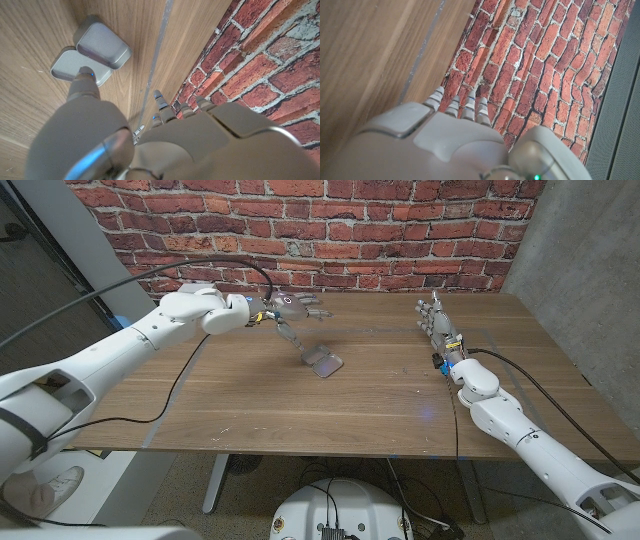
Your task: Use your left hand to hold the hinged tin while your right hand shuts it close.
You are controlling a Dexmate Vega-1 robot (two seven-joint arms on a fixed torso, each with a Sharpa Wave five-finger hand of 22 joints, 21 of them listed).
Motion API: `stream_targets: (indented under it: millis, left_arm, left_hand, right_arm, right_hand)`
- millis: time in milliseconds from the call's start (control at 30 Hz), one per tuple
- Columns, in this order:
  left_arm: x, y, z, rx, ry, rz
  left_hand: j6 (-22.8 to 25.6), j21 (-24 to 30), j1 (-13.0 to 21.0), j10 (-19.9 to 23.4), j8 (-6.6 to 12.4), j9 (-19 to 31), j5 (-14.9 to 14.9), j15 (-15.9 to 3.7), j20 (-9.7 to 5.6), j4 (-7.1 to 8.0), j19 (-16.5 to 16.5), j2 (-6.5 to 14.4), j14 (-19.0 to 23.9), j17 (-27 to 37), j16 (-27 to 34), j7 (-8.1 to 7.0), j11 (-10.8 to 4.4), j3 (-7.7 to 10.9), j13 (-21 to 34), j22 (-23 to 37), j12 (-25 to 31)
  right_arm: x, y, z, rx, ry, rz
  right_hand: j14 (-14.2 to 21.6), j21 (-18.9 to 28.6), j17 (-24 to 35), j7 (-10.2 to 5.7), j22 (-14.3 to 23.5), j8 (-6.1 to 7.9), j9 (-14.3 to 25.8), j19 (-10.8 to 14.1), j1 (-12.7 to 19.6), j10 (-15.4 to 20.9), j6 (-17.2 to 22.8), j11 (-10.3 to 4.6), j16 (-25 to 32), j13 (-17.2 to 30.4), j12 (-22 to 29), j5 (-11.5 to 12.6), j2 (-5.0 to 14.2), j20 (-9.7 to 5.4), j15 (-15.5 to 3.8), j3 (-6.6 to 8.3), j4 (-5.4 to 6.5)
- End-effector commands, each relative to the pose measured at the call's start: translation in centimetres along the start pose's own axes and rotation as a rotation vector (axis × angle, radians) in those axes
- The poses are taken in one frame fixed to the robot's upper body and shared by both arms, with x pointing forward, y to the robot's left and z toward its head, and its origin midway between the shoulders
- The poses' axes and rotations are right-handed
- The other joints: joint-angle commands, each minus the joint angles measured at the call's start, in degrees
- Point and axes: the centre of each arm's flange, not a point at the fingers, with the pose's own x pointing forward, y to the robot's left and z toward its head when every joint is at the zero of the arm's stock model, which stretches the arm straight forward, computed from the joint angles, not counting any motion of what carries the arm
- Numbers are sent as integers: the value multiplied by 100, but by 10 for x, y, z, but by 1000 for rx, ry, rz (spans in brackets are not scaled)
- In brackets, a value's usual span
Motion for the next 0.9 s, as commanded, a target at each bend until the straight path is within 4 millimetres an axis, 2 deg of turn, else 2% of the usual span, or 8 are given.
stream_targets:
  millis: [33, 267, 600, 900]
  left_arm:
    - [11, -5, -3, 22, -34, -37]
    - [15, -4, -6, 19, -43, -60]
    - [19, 4, 2, 68, -83, -90]
    - [20, -3, 1, 86, -90, -85]
  left_hand:
    - [-1988, 4, 26, 31, 28, 8, 20, -179, -18, 22, -19, 30, -407, 20, 42, -40, -7, 10, 28, 11, 13]
    - [-2207, 1, 20, -106, -47, 9, 18, -158, -14, 41, -46, 37, -503, 22, 15, 60, 0, -22, 35, 11, -62]
    - [-2277, 5, 25, -196, -53, 12, 17, -136, -12, 48, -42, 41, -572, 20, -4, 82, 2, -39, 38, 10, -108]
    - [-2277, -6, 22, -249, -43, 13, 16, -122, -4, 56, -77, 48, -601, 19, -9, 90, 2, -48, 39, 10, -133]
  right_arm:
    - [-3, 1, 1, -12, -36, -12]
    - [-6, 2, 1, -15, -43, -11]
    - [-7, 5, 3, -25, -54, -18]
    - [-10, 3, 5, -32, -55, -35]
  right_hand:
    - [10, 18, 15, -4, 19, 27, 8, 11, 28, 69, 32, 2, 27, 10, 22, 5, 63, -22, -67, 11, -5]
    - [38, 21, 14, -9, 18, 25, 8, 24, 44, 86, 37, -5, 35, 10, 28, 5, 64, -26, -81, 13, -16]
    - [47, 23, 12, -11, 18, 23, 7, 35, 60, 92, 44, -9, 33, 9, 30, 5, 64, -37, -84, 15, -27]
    - [14, 15, 11, -8, 17, 16, 7, 25, 82, -45, 49, -5, 15, 8, -24, 3, 68, -42, -83, 18, -44]
